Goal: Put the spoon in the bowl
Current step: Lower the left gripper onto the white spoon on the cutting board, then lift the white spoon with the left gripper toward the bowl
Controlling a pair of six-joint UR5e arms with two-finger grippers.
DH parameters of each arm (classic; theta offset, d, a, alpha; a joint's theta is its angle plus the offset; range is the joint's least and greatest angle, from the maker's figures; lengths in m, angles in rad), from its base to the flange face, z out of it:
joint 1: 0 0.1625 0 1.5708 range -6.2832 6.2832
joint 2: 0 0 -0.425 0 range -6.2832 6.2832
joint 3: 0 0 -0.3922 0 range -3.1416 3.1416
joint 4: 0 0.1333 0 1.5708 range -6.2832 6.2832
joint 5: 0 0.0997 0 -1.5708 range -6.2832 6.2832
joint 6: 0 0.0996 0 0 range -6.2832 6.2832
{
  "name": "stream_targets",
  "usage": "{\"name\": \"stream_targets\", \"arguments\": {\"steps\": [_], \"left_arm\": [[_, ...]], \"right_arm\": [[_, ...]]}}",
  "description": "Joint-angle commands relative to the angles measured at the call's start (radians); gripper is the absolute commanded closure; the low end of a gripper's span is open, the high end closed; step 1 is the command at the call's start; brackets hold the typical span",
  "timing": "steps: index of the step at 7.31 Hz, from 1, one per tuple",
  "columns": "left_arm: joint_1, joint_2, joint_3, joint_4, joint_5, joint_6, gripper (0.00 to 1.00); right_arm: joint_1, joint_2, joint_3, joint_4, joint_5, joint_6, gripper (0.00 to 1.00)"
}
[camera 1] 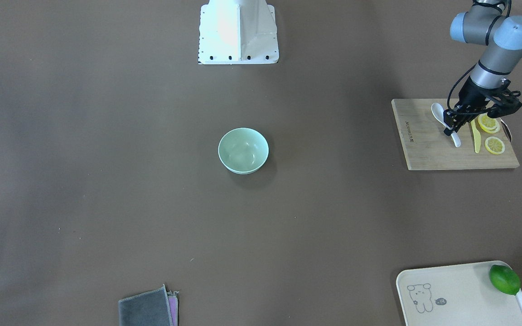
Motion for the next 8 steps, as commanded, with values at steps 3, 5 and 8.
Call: {"name": "stream_targets", "arguments": {"steps": [3,5,8], "left_arm": [[0.000,-0.135,-0.057,0.018,-0.007,-0.067,1.00],[0.043,-0.313,-0.050,0.067,-0.001,-0.237,1.00],[0.228,-0.655,-0.019,0.287,0.205,-0.447,1.00]], "right_arm": [[0.001,-0.005,0.000,0.000,0.001,0.001,0.00],[0.003,-0.012,0.000,0.002,-0.005,0.001,0.00],[0.021,-0.093,0.002,0.003,-0.042,-0.001,0.00]]}}
